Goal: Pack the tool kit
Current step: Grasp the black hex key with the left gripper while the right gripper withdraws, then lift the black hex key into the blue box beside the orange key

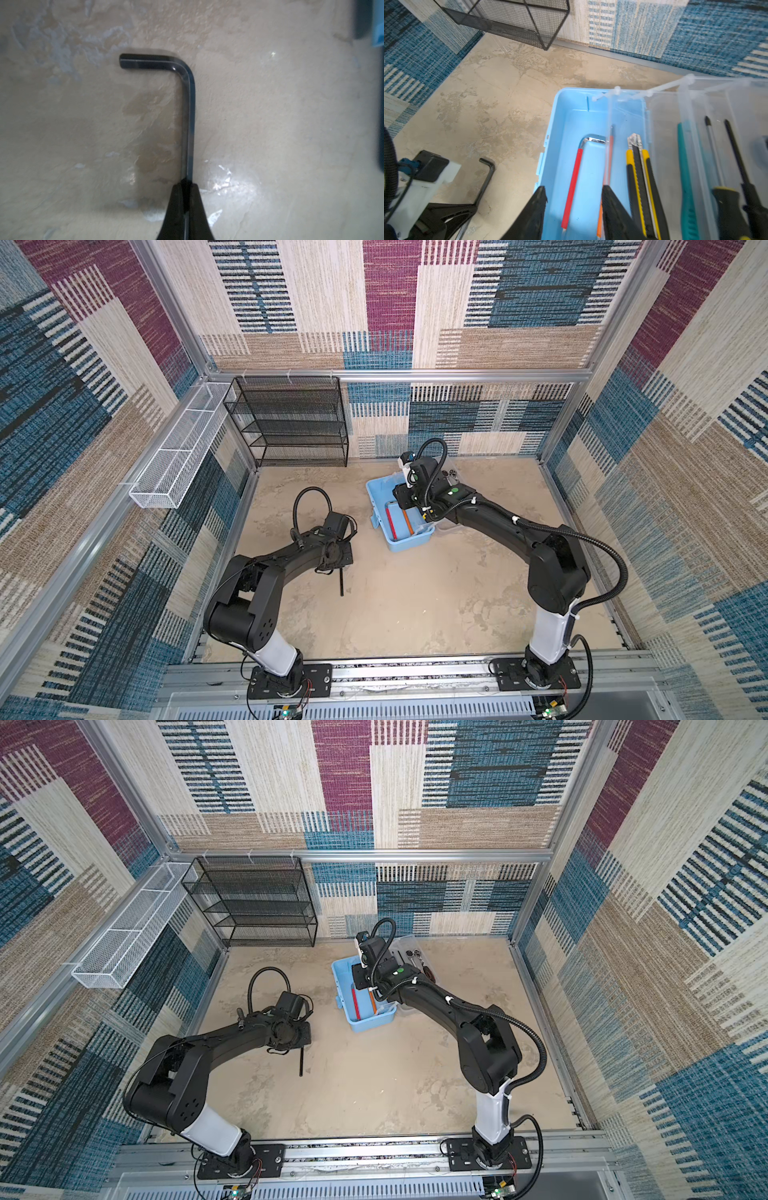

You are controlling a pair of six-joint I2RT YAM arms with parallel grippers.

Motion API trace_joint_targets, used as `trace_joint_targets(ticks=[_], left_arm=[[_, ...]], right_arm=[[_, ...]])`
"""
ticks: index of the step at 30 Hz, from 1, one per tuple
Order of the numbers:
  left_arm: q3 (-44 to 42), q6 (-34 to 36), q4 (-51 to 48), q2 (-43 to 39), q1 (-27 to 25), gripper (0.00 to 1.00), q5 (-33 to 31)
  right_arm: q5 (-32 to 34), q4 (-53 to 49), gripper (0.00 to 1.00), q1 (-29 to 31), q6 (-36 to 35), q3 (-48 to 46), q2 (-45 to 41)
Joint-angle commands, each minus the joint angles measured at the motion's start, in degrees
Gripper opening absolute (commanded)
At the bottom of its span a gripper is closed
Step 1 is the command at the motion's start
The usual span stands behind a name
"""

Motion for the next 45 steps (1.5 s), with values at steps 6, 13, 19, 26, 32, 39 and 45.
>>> trace_joint_targets(ticks=[6, 13, 19, 26, 32, 39, 45], left_arm=[[0.19, 0.1, -4.35, -1.75, -0.24, 0.0, 2.58], [1.81, -1.46, -4.34, -4.86, -0.24, 0.0, 3.93], [2.97, -2.54, -4.51, -8.32, -0.27, 0.0, 3.94], [7.17, -3.19, -4.43, -9.7, -0.3, 0.0, 4.22], [12.41, -3.99, -3.25, -8.2, -0.38, 0.0, 6.23], [18.05, -5.06, -1.16, -4.58, -1.35, 0.0, 8.64], [23.07, -5.32, -0.15, -0.43, -3.23, 0.0, 9.18]], right_arm=[[2.13, 8.25, 0.47, -3.69, 0.84, -10.03, -8.04], [1.43, 11.44, 0.58, -8.48, -0.01, -16.57, -13.79], [3.1, 14.95, 0.68, -10.88, -0.76, -22.83, -18.87], [5.82, 18.09, 0.8, -13.62, -0.2, -30.71, -25.91], [5.77, 19.23, 0.82, -17.19, 1.59, -37.17, -31.02], [3.09, 19.56, 0.83, -20.29, 2.8, -40.71, -34.41], [3.0, 19.8, 0.83, -20.73, 3.7, -42.02, -34.54]])
